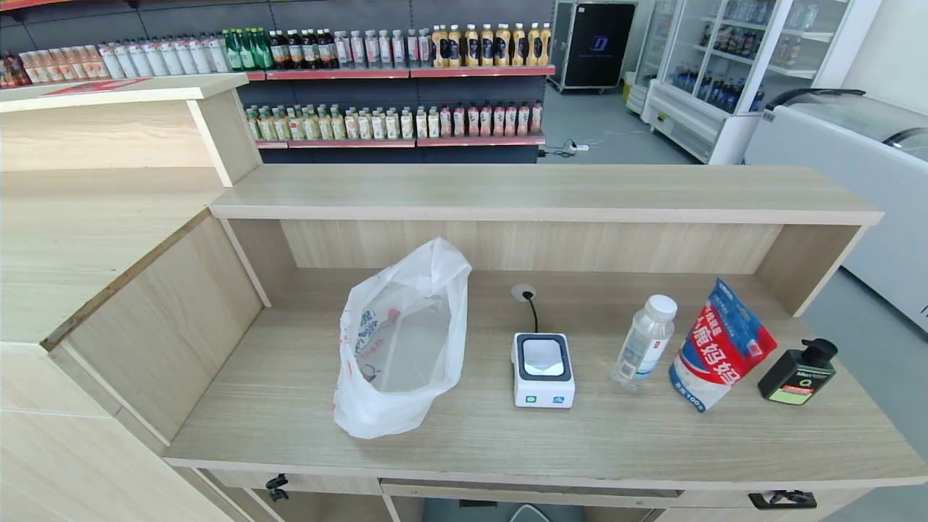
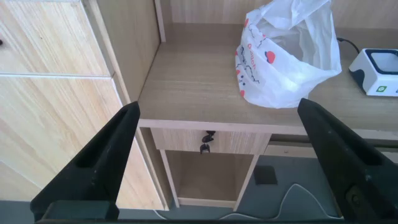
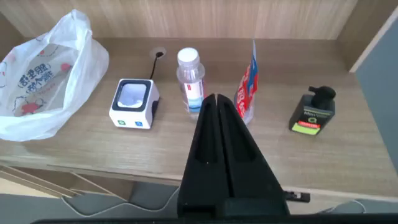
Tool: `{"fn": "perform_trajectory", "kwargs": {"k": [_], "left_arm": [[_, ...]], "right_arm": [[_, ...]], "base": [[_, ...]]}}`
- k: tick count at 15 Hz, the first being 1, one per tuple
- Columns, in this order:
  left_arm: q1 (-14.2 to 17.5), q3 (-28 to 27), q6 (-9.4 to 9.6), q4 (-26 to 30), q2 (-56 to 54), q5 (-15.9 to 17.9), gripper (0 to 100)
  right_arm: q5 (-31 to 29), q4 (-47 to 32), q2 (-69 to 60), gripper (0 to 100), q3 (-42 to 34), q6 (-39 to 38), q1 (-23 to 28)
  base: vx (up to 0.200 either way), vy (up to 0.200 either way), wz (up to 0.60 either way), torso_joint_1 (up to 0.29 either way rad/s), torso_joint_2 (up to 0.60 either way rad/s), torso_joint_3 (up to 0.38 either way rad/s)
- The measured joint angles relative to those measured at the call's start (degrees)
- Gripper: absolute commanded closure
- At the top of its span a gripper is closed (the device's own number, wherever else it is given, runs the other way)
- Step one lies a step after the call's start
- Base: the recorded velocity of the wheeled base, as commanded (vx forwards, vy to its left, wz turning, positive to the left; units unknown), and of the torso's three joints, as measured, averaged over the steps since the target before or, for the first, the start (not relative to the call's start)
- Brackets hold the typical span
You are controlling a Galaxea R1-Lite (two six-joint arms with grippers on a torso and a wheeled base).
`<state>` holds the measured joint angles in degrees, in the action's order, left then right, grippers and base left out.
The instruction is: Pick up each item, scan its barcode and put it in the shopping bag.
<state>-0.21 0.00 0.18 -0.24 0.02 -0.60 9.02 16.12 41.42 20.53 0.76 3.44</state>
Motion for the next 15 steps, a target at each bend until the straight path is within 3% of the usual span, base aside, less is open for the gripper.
{"fn": "perform_trajectory", "kwargs": {"k": [1,9,15], "left_arm": [[0.0,0.0,0.00,0.0,0.0,0.0,0],[0.0,0.0,0.00,0.0,0.0,0.0,0],[0.0,0.0,0.00,0.0,0.0,0.0,0]], "right_arm": [[1.0,5.3,5.9,0,0.4,1.0,-0.2],[4.9,28.2,40.1,0,0.8,8.5,-1.0],[4.8,46.7,55.5,0,-6.2,12.0,-1.3]], "base": [[0.000,0.000,0.00,0.000,0.00,0.000],[0.000,0.000,0.00,0.000,0.00,0.000],[0.000,0.000,0.00,0.000,0.00,0.000]]}}
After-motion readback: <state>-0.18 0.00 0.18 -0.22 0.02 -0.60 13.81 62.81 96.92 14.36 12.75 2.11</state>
